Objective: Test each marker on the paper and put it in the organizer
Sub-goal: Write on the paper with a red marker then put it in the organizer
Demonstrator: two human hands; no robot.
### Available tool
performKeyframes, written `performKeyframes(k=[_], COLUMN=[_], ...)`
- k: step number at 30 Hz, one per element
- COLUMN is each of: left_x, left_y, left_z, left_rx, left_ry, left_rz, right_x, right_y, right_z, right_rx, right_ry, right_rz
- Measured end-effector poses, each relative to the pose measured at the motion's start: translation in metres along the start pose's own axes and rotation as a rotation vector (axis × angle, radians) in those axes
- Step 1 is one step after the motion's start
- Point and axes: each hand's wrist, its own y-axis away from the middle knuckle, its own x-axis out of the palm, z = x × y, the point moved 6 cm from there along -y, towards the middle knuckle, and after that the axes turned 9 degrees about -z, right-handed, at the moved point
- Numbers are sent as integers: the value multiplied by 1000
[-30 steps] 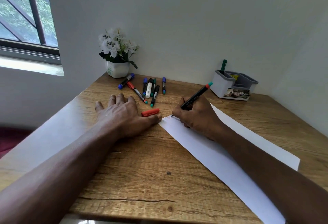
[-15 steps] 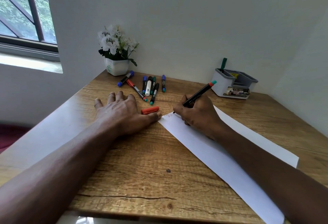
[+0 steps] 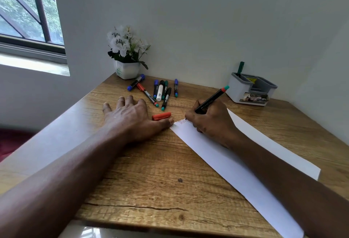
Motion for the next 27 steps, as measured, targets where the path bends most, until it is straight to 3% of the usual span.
performKeyframes(k=[6, 10, 13, 19, 27], left_x=[-4, -17, -25, -26, -27], left_y=[4, 11, 14, 13, 10], left_z=[-1, -9, -14, -18, -9], left_rx=[0, 81, 159, 192, 250], left_ry=[67, 208, 262, 272, 690], left_rz=[-37, -234, -338, -354, -431], right_x=[-4, -3, -3, -3, -8], right_y=[1, -1, -2, 2, 0], right_z=[-8, -12, -10, -4, -3], right_rx=[233, 291, 290, 248, 220], right_ry=[-276, -407, -466, -530, -701], right_rz=[21, 63, 115, 228, 192])
